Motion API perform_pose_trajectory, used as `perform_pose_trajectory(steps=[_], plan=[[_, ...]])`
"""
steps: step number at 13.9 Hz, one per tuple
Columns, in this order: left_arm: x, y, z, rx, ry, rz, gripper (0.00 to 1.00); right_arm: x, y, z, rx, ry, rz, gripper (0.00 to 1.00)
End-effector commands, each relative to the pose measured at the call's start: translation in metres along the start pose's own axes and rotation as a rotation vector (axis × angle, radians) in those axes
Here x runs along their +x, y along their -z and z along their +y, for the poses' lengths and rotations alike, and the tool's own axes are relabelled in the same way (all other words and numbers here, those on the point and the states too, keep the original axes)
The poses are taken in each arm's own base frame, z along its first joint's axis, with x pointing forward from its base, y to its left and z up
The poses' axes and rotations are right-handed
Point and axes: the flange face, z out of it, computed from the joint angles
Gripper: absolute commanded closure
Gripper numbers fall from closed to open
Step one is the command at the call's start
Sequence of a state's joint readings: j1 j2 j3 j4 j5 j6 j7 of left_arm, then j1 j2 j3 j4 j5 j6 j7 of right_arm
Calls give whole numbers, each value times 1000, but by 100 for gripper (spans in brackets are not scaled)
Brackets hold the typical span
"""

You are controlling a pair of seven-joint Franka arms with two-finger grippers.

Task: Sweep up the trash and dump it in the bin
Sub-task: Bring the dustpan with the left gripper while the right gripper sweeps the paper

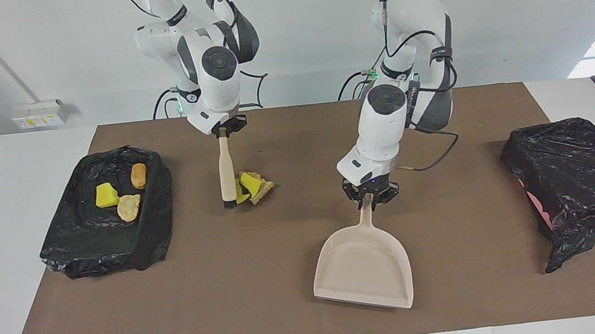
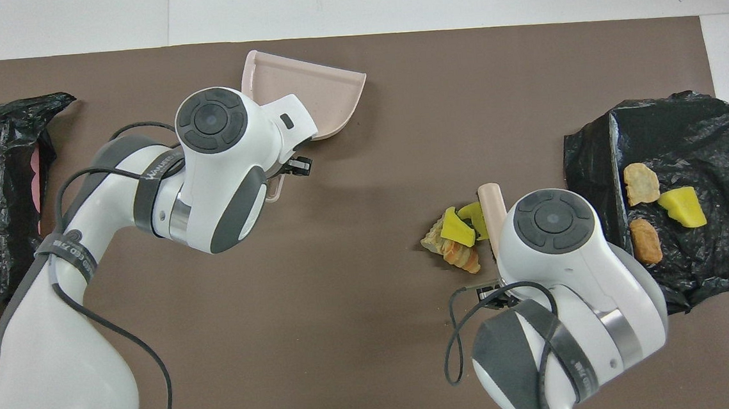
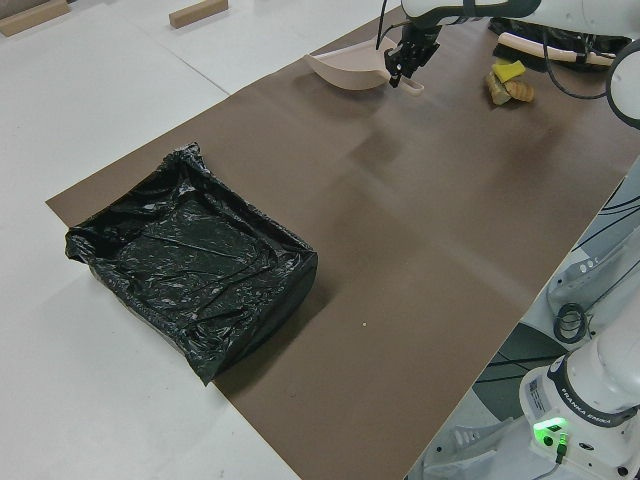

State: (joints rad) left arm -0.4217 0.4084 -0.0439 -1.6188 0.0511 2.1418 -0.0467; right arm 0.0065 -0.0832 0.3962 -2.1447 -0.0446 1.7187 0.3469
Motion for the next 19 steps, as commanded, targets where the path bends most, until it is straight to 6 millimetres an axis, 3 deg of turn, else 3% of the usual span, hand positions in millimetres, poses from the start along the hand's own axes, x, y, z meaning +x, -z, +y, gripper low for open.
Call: perform_pose_trajectory(steps=[1, 2, 3, 7, 10, 13, 15, 17, 19], plan=[[-6, 16, -21, 4, -259, -21, 100, 4, -6, 12, 6, -27, -43, 100], [-7, 15, -40, 1, -359, -25, 100, 3, -7, 12, 7, -19, -49, 100], [-9, 14, -46, -11, -462, -29, 100, 1, -8, 13, 6, -20, -50, 100], [-21, 11, -49, -49, -840, -99, 100, -12, -21, 15, -4, -36, -66, 100], [-31, 7, -57, -74, -1080, -111, 100, -18, -34, 34, -3, -51, -86, 100], [-50, -1, -48, -102, -1282, -127, 100, -26, -48, 27, 28, -64, -124, 100], [-66, -4, -40, -126, -1305, -154, 100, -29, -53, 18, 58, -89, -139, 100], [-83, -7, -1, -119, -1339, -151, 100, -28, -54, 10, 86, -102, -117, 100], [-95, -8, 17, -103, -1256, -147, 100, -32, -55, -9, 125, -91, -130, 100]])
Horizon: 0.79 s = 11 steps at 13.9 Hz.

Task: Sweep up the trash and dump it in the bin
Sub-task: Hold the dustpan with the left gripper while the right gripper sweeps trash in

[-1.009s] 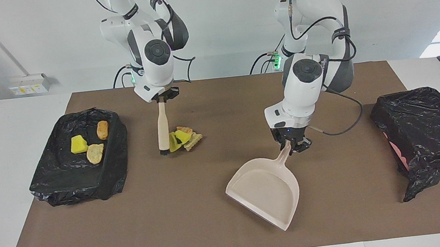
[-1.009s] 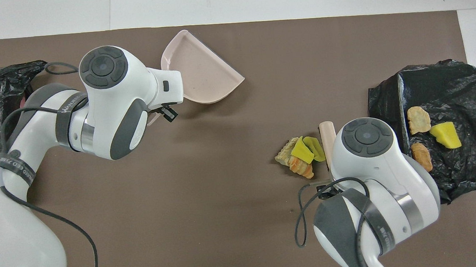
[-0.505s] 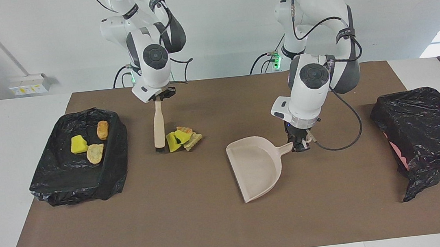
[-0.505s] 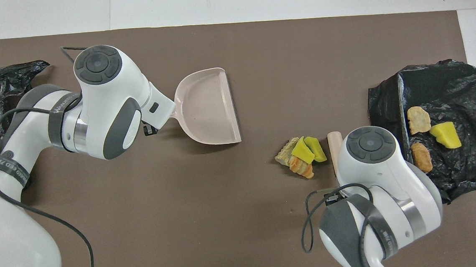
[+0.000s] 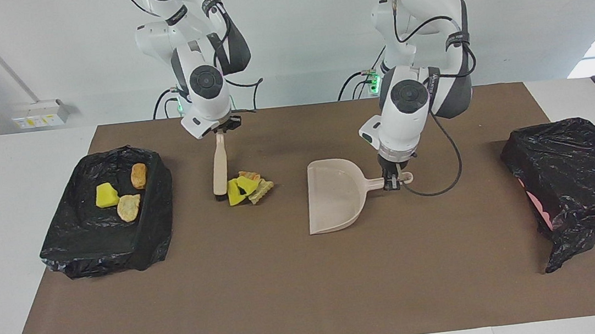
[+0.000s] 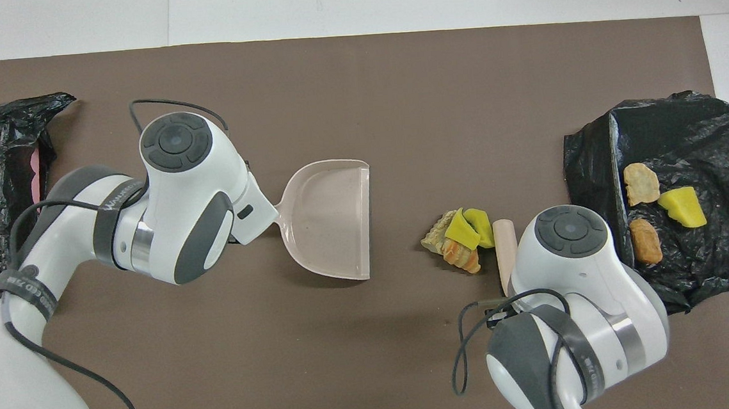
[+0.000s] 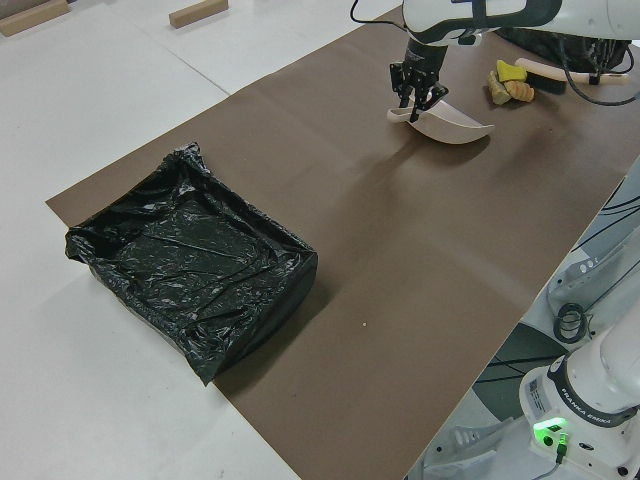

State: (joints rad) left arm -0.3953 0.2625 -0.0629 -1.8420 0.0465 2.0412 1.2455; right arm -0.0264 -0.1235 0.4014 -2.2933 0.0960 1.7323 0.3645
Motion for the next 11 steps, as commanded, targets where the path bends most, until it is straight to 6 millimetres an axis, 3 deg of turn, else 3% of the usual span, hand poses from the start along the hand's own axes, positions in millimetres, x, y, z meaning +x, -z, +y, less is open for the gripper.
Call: perform_pose_trajectory(steps=[1, 4, 8, 11], plan=[[22, -3, 37, 12, 45, 3, 100, -13, -11, -29, 31, -7, 2, 100], [38, -6, 52, 19, 109, 4, 100, -21, -16, -76, 134, -1, 2, 100], [41, -16, 60, 57, 137, 24, 100, -26, -23, -132, 258, -59, 14, 100], [42, -15, 59, 75, 132, 33, 100, -23, -1, -159, 321, -88, 18, 100]])
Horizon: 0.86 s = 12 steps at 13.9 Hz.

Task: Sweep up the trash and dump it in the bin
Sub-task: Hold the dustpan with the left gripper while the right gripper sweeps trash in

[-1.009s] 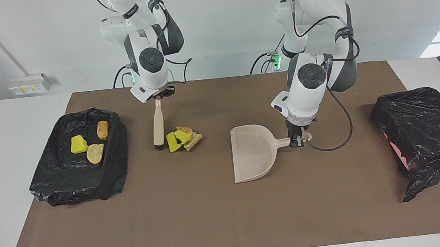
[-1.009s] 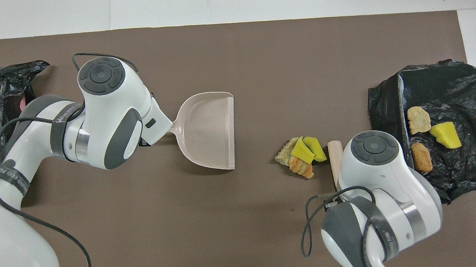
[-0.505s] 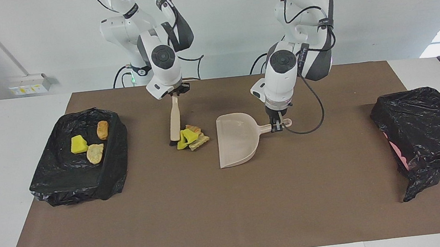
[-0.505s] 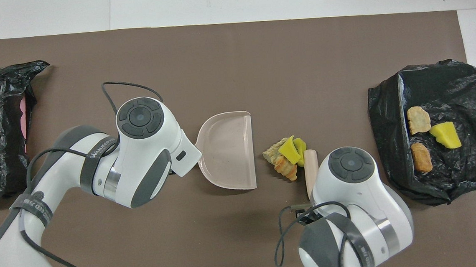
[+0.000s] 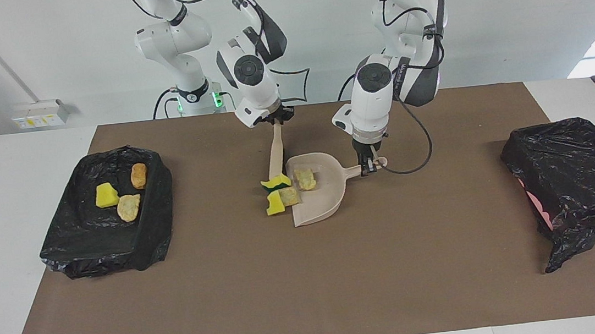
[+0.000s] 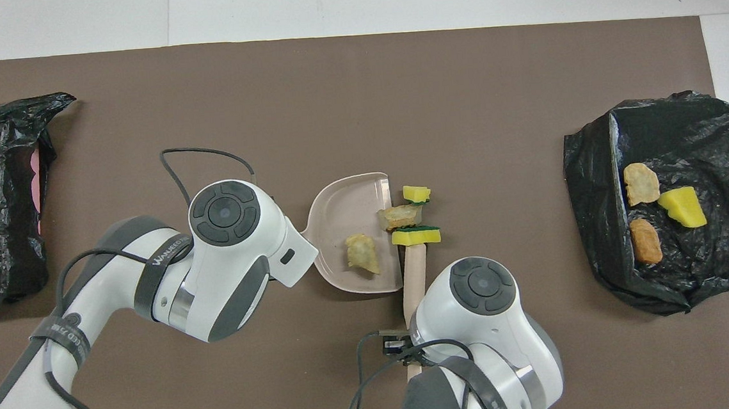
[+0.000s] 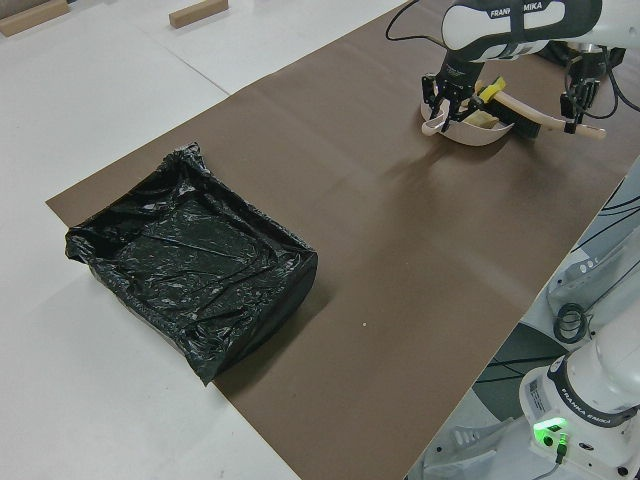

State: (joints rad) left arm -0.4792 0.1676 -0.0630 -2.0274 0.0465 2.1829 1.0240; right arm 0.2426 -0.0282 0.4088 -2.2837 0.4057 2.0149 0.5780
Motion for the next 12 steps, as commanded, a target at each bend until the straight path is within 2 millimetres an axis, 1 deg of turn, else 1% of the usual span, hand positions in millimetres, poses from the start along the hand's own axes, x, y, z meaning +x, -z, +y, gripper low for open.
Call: perform_pose_trajectory(steps=[1, 2, 3, 4, 5, 6, 7, 8, 10, 12], plan=[[3, 0, 9, 29, -4, 23, 100, 8, 18, -34, 64, -55, -6, 100], [3, 1, 9, 32, -7, 24, 100, 10, 27, -43, 79, -79, 1, 100], [3, 1, 8, 32, -8, 24, 100, 9, 37, -45, 86, -87, 7, 100], [2, 1, 8, 32, -10, 24, 100, 7, 50, -41, 88, -93, 9, 100], [2, 1, 8, 34, -15, 24, 100, 8, 67, -32, 80, -100, -1, 100], [3, 1, 7, 39, -17, 27, 100, 14, 87, -18, 62, -101, -12, 100], [1, 1, 6, 40, -17, 28, 100, 20, 103, -5, 24, -78, -25, 100], [0, 1, 6, 40, -14, 29, 100, 27, 116, 9, -42, -10, -18, 100], [-1, -1, 6, 38, -14, 26, 100, 31, 115, 28, -170, 199, -18, 100], [-3, -1, 6, 37, -10, 27, 100, 42, 116, 43, -223, 305, -5, 100]])
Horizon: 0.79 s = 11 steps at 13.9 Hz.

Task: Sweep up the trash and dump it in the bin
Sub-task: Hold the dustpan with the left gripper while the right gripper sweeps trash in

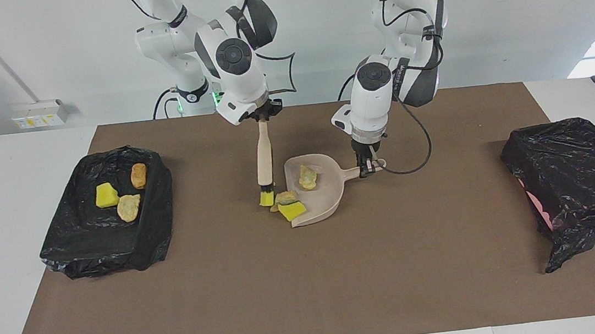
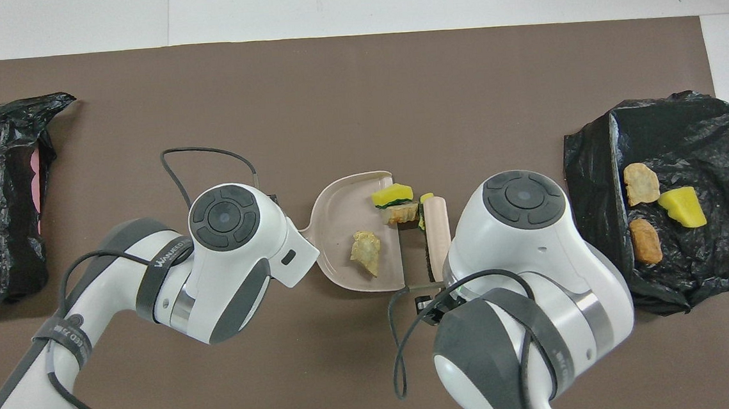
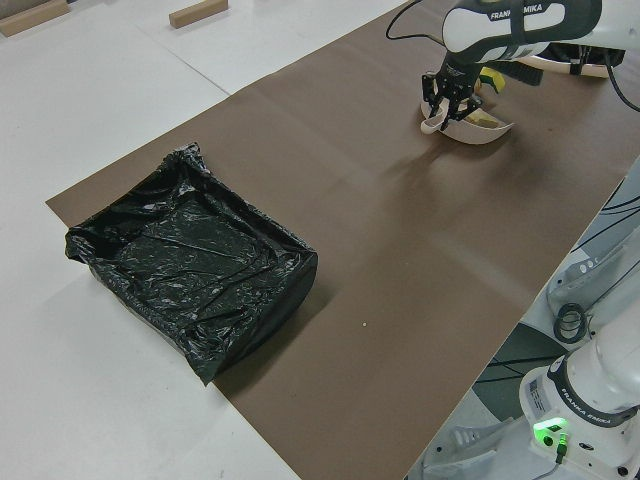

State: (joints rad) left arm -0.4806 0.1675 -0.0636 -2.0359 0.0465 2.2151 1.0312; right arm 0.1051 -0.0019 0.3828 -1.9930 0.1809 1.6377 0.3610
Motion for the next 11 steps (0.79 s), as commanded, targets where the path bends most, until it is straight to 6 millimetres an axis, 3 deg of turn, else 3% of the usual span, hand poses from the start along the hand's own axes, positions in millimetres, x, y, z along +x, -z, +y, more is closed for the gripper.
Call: perform_pose_trajectory(steps=[1, 5, 9, 11], plan=[[-4, 0, 6, 16, -2, 13, 100, 10, -3, 21, -126, 195, 21, 100], [-3, 0, 6, 16, -2, 13, 100, 35, -4, 71, -253, 365, 19, 100], [-3, 0, 6, 15, 1, 14, 100, 49, -3, 98, -325, 434, 24, 100], [-4, 0, 6, 16, 0, 13, 100, 62, -2, 121, -323, 462, 40, 100]])
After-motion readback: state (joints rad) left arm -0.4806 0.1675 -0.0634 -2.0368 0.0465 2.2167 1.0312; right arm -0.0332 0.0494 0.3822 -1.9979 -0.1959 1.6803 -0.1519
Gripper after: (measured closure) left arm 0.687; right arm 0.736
